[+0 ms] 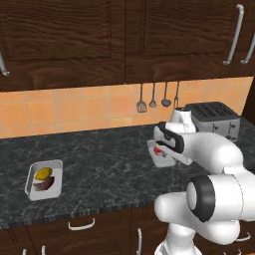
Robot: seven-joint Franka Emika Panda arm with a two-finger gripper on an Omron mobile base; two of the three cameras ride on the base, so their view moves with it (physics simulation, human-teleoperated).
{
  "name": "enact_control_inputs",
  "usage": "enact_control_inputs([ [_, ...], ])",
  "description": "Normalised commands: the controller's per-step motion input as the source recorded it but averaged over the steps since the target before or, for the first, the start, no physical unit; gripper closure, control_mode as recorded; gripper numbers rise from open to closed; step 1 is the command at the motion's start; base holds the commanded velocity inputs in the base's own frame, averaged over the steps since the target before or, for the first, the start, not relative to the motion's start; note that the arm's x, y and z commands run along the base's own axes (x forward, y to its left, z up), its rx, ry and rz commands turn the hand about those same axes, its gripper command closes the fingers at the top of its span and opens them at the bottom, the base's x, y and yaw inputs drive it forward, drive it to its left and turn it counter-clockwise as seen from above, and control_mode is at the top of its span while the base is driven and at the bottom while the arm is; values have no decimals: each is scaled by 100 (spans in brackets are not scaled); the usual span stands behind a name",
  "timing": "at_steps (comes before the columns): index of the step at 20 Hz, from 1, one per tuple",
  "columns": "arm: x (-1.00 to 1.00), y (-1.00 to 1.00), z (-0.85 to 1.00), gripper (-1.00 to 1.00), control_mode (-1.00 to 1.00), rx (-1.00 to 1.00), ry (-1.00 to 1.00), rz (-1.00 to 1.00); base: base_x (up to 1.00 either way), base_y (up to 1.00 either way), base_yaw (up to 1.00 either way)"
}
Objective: Take the meat container that has the steak and place it on the second highest rack of the freezer. Then take the vegetable container that has the lemon and potato and place it on the highest rack of the freezer.
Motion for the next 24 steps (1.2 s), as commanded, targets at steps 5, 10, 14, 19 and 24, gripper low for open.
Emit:
enact_control_inputs([
  [5, 35, 0, -23, -100, -100, 0, 0, 0, 0, 0, 0],
  [10, 29, 0, -27, -100, -100, 0, 0, 0, 0, 0, 0],
  [14, 26, 0, -30, -100, -100, 0, -1, 0, 0, 0, 0],
  [19, 24, 0, -26, -100, -100, 1, -1, 0, 0, 0, 0],
  [24, 22, 0, -19, -100, -100, 0, 0, 0, 0, 0, 0],
])
